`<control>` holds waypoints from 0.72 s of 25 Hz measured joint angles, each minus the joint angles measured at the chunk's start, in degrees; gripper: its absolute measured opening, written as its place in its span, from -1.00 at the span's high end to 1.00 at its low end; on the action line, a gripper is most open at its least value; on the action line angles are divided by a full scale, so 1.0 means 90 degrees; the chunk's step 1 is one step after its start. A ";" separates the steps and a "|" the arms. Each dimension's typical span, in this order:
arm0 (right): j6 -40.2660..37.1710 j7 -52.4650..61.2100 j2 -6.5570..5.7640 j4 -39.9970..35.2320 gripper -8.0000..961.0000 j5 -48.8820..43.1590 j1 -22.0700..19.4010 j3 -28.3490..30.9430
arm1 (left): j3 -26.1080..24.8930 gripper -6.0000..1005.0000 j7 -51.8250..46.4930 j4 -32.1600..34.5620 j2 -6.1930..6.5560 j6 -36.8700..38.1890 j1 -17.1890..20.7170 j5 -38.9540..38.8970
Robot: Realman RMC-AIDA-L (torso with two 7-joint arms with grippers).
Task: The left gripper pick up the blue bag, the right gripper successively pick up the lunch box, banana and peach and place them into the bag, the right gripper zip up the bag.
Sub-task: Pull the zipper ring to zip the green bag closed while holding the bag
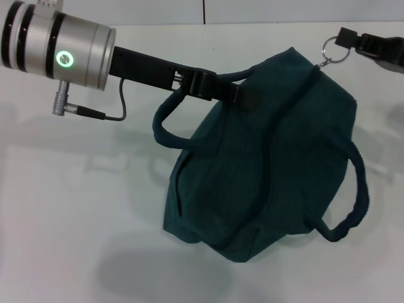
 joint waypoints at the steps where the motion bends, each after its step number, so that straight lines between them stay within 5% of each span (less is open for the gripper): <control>1: -0.0001 0.0004 0.0000 0.0038 0.80 0.0000 -0.0006 0.0038 | 0.0000 0.83 0.0029 -0.0003 -0.0002 0.0000 0.0002 -0.0005; 18: 0.0241 0.0095 -0.0040 0.0506 0.79 0.0001 -0.0072 0.0235 | 0.0000 0.81 0.0324 0.0007 0.0012 0.0252 0.0044 -0.0326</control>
